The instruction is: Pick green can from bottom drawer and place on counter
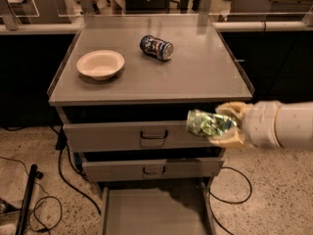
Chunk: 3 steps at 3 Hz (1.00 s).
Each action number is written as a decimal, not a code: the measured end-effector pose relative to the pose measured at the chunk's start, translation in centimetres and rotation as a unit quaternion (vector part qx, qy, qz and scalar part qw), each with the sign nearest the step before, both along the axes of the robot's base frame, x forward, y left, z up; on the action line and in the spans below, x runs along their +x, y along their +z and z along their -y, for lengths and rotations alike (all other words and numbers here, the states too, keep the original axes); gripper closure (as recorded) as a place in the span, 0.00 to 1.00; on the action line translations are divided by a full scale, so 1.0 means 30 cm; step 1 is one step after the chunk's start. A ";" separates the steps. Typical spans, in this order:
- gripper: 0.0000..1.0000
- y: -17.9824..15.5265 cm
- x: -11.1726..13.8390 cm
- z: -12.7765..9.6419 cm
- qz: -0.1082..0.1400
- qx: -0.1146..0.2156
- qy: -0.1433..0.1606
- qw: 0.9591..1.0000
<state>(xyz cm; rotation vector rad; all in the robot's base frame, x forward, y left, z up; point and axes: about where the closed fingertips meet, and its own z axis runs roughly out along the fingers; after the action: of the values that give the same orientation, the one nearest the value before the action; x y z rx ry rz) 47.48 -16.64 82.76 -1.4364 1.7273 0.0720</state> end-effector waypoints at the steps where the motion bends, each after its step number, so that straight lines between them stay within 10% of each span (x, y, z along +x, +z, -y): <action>1: 1.00 0.128 0.022 -0.028 0.011 -0.026 -0.007 1.000; 3: 1.00 0.156 0.135 0.009 0.020 -0.035 -0.023 0.999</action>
Offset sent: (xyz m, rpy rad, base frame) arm 0.0053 0.0057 0.0303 -0.0419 -0.0178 -0.0116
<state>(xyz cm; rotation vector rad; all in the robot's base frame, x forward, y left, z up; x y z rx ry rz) 51.55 -16.90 87.45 -1.4382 1.7447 -0.0436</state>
